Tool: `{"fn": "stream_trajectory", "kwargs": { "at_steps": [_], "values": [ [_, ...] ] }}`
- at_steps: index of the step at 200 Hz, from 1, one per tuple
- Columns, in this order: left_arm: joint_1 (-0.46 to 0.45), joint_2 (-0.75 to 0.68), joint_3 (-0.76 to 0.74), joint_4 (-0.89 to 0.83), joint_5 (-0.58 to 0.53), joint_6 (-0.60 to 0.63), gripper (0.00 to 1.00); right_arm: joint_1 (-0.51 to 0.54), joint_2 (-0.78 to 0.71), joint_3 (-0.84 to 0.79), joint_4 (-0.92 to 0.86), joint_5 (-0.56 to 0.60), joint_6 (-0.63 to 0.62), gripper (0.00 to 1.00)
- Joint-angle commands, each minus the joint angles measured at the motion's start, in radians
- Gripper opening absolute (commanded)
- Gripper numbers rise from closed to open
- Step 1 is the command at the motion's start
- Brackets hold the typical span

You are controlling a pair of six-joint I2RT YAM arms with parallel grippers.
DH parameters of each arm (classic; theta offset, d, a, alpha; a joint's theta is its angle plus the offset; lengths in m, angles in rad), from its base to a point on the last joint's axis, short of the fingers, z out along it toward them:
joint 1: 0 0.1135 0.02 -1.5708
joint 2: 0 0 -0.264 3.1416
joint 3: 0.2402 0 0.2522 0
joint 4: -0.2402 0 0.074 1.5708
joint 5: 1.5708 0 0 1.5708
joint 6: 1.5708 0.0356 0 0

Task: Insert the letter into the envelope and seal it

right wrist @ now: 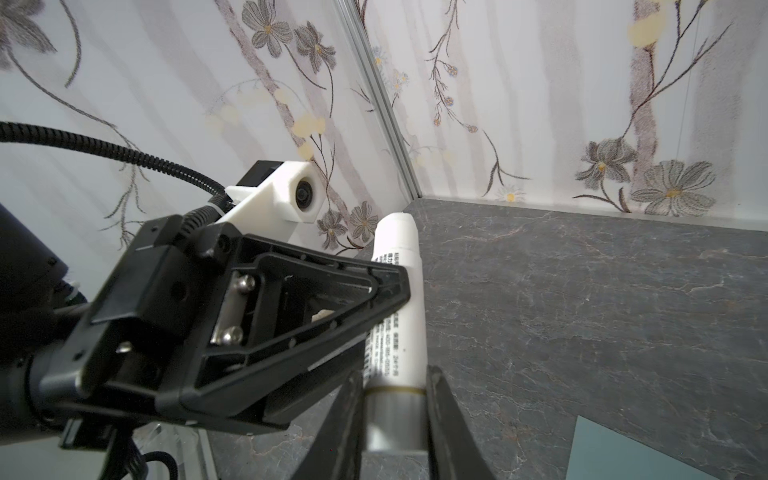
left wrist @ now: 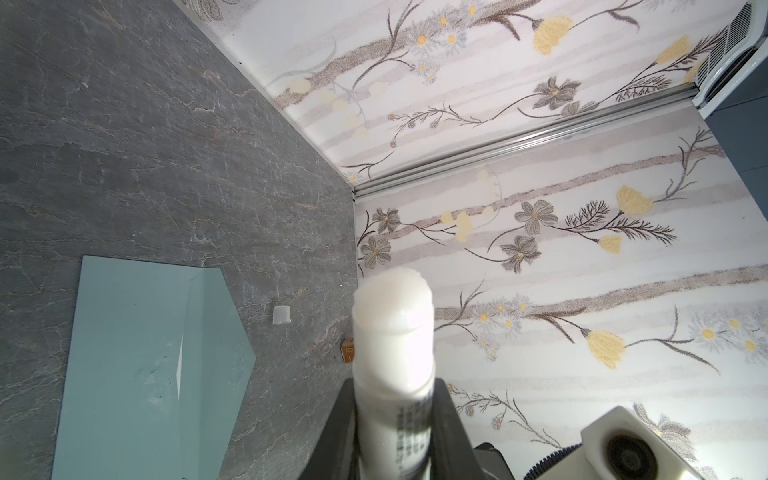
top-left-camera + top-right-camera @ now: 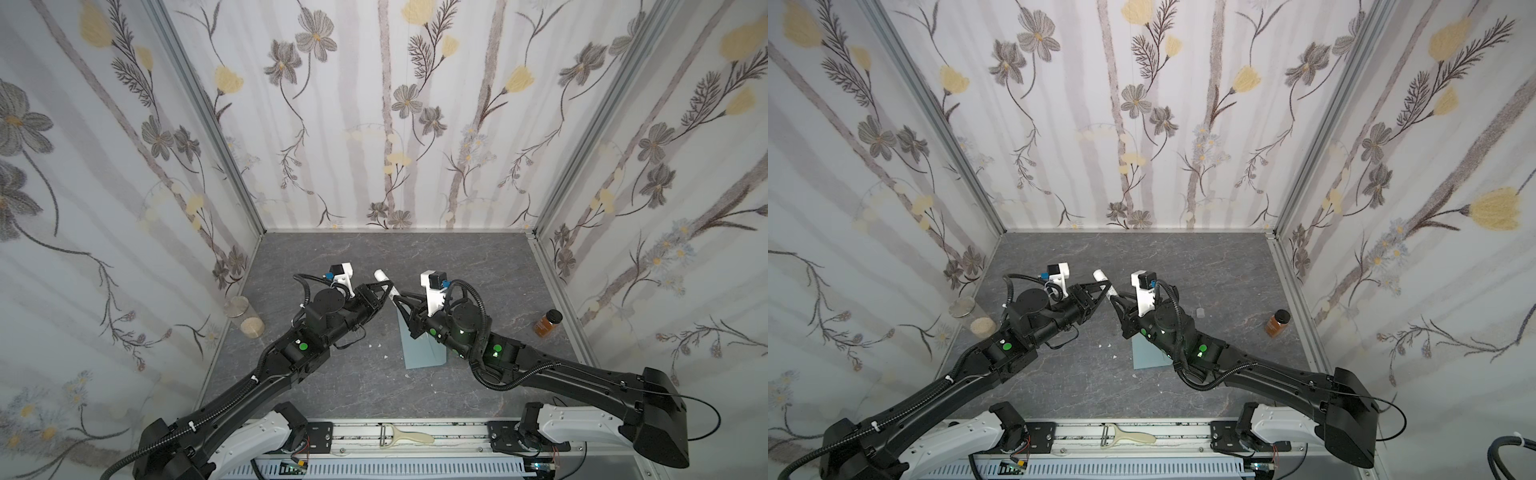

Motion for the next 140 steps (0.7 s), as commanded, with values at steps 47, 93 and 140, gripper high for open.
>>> {"fn": "stream_trajectory", "kwargs": {
  "at_steps": [47,93,140],
  "values": [
    [-0.003,-0.022,-0.016,0.042,0.011,-0.004,0.0,-0.013,0.004,0.014,0.041,-0.108,0.023,0.43],
    [-0.002,-0.021,-0.01,0.04,0.01,-0.001,0.0,0.061,0.026,0.051,-0.109,0.097,-0.167,0.45],
    [-0.002,-0.006,0.004,0.039,0.022,0.0,0.0,0.092,0.066,0.074,-0.122,0.17,-0.207,0.29]
  ]
}}
